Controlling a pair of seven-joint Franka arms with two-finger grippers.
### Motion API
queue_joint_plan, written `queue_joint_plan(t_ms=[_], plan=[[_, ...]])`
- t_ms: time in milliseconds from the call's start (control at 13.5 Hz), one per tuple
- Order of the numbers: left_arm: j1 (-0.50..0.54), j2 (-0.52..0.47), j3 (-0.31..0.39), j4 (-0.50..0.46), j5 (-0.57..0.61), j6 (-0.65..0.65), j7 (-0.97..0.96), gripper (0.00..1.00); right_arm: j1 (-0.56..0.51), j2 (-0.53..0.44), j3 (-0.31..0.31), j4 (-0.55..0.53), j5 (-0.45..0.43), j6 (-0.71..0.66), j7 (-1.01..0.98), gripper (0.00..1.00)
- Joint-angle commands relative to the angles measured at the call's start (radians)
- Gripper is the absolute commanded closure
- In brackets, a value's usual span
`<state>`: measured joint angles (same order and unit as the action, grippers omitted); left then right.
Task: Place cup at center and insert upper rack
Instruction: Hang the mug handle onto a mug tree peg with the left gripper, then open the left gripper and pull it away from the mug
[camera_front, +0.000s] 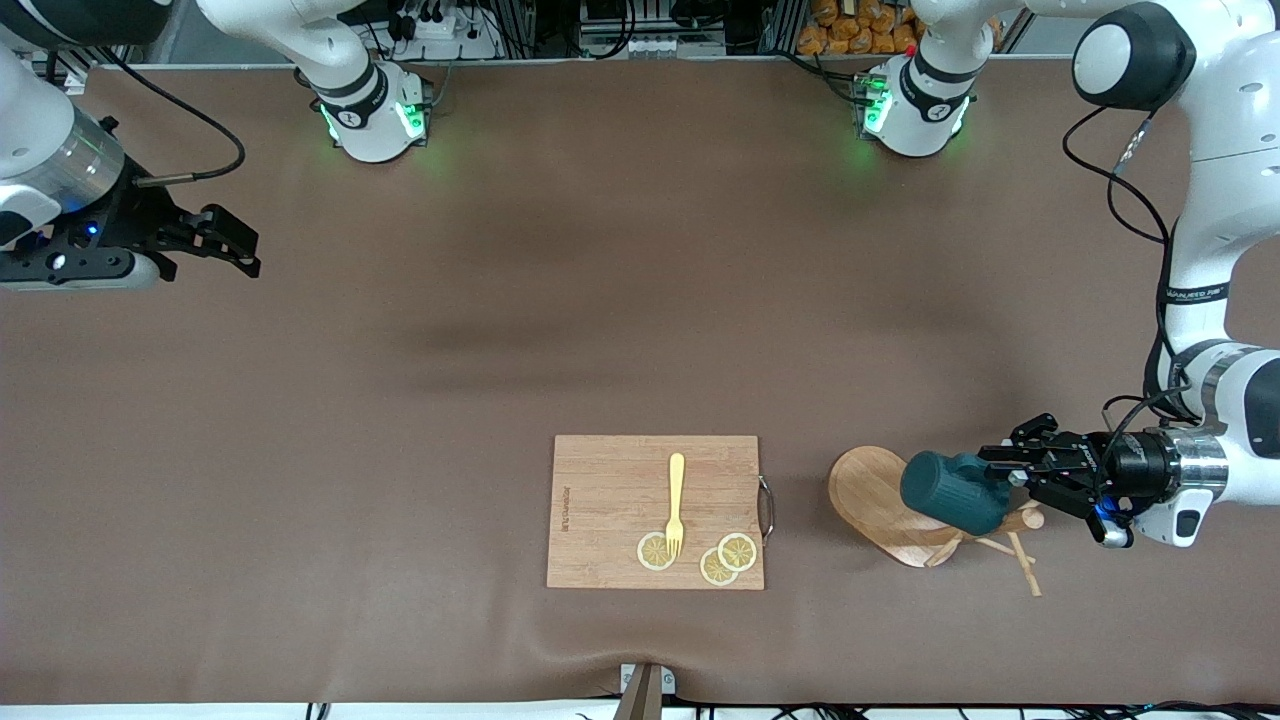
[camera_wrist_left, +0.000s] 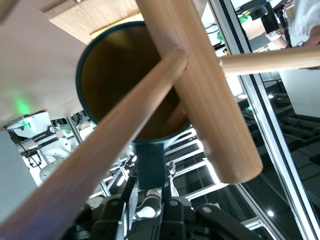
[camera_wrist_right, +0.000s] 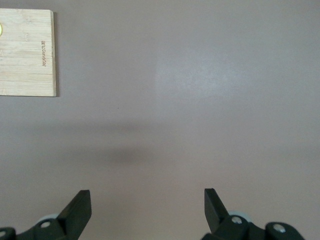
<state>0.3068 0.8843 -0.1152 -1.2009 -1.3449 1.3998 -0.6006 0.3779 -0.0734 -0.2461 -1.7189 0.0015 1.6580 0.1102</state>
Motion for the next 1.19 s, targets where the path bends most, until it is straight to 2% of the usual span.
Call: queue_joint_plan(t_ms=[0,74,223,297,446,743,1115], plan=[[0.009,0.002,-0.012,0.009,-0.046,-0.018,-0.005,0.38,0.018,-0.011,-0.007,-0.005,-0.005,0.005,0.02,0.0],[0.009,-0.001,-0.017,0.012,-0.051,-0.018,-0.03,0.3,0.018,-0.011,-0.007,-0.005,-0.005,0.005,0.02,0.0],[0.009,-0.008,-0.032,0.015,-0.054,-0.018,-0.094,0.04,0.018,-0.011,-0.007,-0.005,-0.003,-0.001,0.02,0.0],[0.009,-0.019,-0.037,0.018,-0.054,-0.016,-0.122,0.0,0.027,-0.012,-0.007,-0.005,-0.003,-0.001,0.02,0.0],[0.011,-0.056,-0.038,0.02,-0.053,-0.016,-0.137,0.0,0.03,-0.012,-0.007,-0.004,0.0,0.006,0.022,0.0],[0.015,-0.192,-0.012,0.017,-0.039,-0.016,-0.188,0.0,0.03,-0.011,-0.007,-0.005,0.0,0.011,0.022,0.0],[-0.003,-0.361,-0.007,0.015,0.177,-0.012,-0.274,0.0,0.041,-0.025,-0.009,-0.005,-0.003,-0.004,0.02,0.0]])
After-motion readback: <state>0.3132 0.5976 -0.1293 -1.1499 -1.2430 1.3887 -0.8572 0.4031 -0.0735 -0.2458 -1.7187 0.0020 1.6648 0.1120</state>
